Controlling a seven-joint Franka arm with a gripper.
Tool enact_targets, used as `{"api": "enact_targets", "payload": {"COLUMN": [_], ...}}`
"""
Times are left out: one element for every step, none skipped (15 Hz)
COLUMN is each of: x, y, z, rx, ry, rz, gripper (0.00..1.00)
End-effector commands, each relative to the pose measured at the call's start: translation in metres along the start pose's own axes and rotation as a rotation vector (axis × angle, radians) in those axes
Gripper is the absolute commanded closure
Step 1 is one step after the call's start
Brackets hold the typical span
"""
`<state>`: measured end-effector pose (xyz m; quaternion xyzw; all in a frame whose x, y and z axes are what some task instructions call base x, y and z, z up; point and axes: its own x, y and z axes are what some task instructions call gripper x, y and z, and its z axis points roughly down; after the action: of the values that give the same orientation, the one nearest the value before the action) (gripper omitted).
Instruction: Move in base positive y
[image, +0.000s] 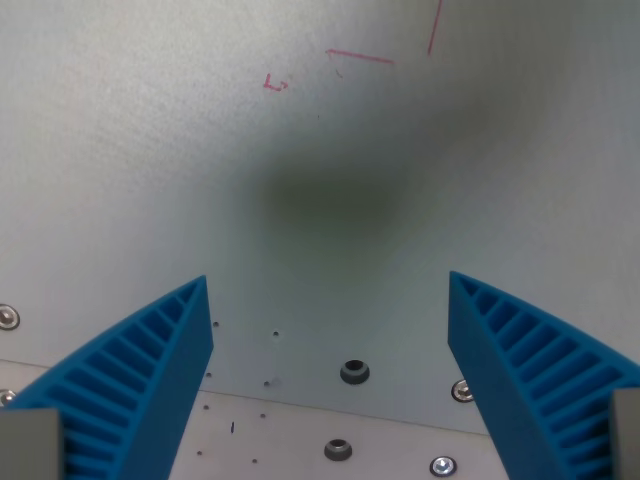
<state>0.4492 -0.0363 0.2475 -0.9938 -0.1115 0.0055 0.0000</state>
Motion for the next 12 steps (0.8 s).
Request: {"api": "enact_targets", "payload": {"x": [0.003, 0.005, 0.007, 0.009, 0.011, 0.014, 0.016, 0.018, 0.021, 0.023, 0.025, 0.028], "y": [-0.005, -0.010, -0.015, -0.020, -0.025, -0.030, -0.035, -0.040, -0.045, -0.050, -0.055, -0.060], "z": [-0.002, -0.002, -0.002, -0.002, -0.002, -0.002, -0.002, -0.002, -0.002, -0.002, -0.002, -0.003], "rx": [-0.001, -0.001, -0.001, -0.001, -0.001, -0.001, -0.001, -0.001, -0.001, -0.001, -0.001, -0.001], "ry": [0.005, 0.005, 0.005, 0.005, 0.005, 0.005, 0.005, 0.005, 0.005, 0.005, 0.005, 0.005], "rz": [0.000, 0.000, 0.000, 0.000, 0.000, 0.000, 0.000, 0.000, 0.000, 0.000, 0.000, 0.000], "gripper": [0.00, 0.00, 0.00, 0.00, 0.00, 0.00, 0.00, 0.00, 0.00, 0.00, 0.00, 0.00]}}
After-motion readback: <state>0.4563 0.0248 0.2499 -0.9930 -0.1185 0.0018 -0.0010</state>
